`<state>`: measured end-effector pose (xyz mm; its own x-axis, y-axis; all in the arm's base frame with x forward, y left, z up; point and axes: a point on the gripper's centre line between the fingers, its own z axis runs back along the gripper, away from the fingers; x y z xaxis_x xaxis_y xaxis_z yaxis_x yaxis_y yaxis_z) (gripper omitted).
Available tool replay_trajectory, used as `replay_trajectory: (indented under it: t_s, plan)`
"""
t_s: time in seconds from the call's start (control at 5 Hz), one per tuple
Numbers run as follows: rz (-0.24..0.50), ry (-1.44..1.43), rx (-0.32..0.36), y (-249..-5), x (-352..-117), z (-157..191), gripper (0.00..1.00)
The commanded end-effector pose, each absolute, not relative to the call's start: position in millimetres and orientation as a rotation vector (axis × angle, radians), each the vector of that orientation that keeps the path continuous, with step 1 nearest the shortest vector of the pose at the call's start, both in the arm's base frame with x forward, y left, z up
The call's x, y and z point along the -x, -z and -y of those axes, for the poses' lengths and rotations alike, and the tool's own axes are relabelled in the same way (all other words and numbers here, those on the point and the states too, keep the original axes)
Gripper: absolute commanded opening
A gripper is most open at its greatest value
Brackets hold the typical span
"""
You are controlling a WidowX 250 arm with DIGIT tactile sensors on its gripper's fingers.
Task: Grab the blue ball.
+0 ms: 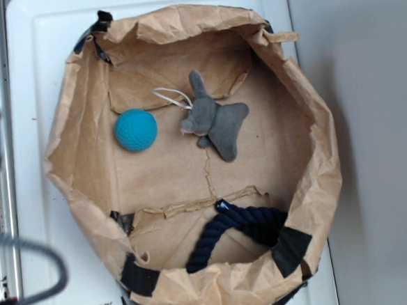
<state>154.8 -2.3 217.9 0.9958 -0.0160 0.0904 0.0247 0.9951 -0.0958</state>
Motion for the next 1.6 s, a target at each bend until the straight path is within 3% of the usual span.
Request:
replay_trajectory:
  t_s: [0.0,0.2,1.0,1.2,1.4]
  plan:
    - [0.058,-0.102,0.053,-192,-213,-36,1.00]
    - [0.031,-0.176,0.045,-179,-222,-45,1.00]
    - [0.031,-0.176,0.045,-179,-222,-45,1.00]
    - [0.095,-0.098,0.033,-148,-243,-32,1.00]
    - [0.080,-0.092,-0.027,-122,-266,-21,1.00]
